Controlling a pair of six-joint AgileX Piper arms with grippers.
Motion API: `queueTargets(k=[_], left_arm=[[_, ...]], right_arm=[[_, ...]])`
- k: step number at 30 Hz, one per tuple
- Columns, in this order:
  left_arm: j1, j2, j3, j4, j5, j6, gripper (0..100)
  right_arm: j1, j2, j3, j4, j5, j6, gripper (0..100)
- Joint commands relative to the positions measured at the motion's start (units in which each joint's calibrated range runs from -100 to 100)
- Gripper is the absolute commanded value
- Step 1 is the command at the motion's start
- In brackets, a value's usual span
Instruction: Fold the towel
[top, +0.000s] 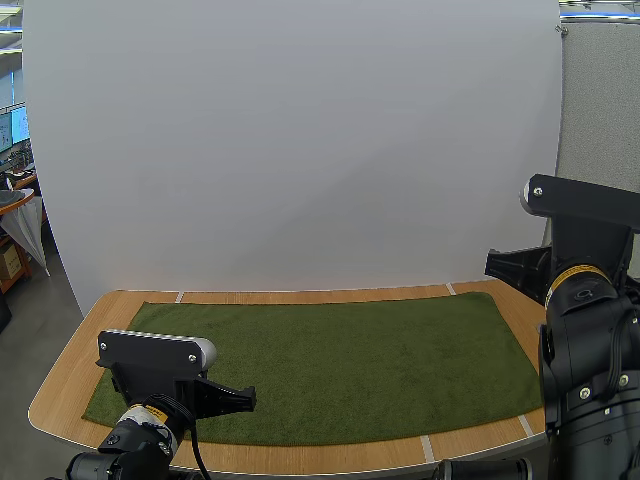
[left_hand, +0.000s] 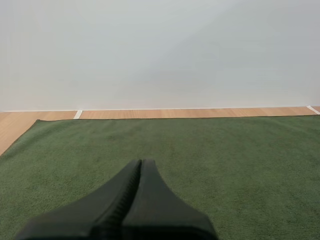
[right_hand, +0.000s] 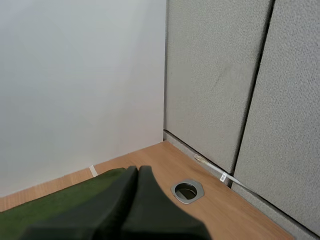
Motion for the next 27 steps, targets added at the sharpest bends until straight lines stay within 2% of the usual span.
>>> queueTargets(k=[1, 2, 5, 7, 8, 11, 27], left_arm=[[0.02, -0.2, 0.1, 0.3, 0.0, -0.3, 0], [0.02, -0.2, 0.1, 0.3, 0.0, -0.3, 0], [0.02, -0.2, 0.1, 0.3, 0.0, -0.3, 0], [0.02, -0.2, 0.1, 0.3, 0.0, -0.3, 0], [0.02, -0.2, 0.1, 0.3, 0.0, -0.3, 0], [0.02, -0.2, 0.1, 0.3, 0.0, -0.3, 0], [0.02, -0.2, 0.1, 0.3, 0.0, -0.3, 0]], right_arm=[[-0.2, 0.0, -0.5, -1.4, -0.4, 2.0, 5], [-0.2, 0.0, -0.5, -1.6, -0.4, 2.0, 13], [-0.2, 0.0, -0.5, -2.5, 0.0, 2.4, 52], [-0.2, 0.0, -0.5, -3.1, 0.2, 2.4, 92], [-0.2, 0.0, -0.5, -3.5, 0.2, 2.4, 100], [-0.2, -0.1, -0.5, -5.7, 0.0, 2.0, 100], [-1.0, 0.7, -0.5, -6.2, -0.6, 2.0, 100]])
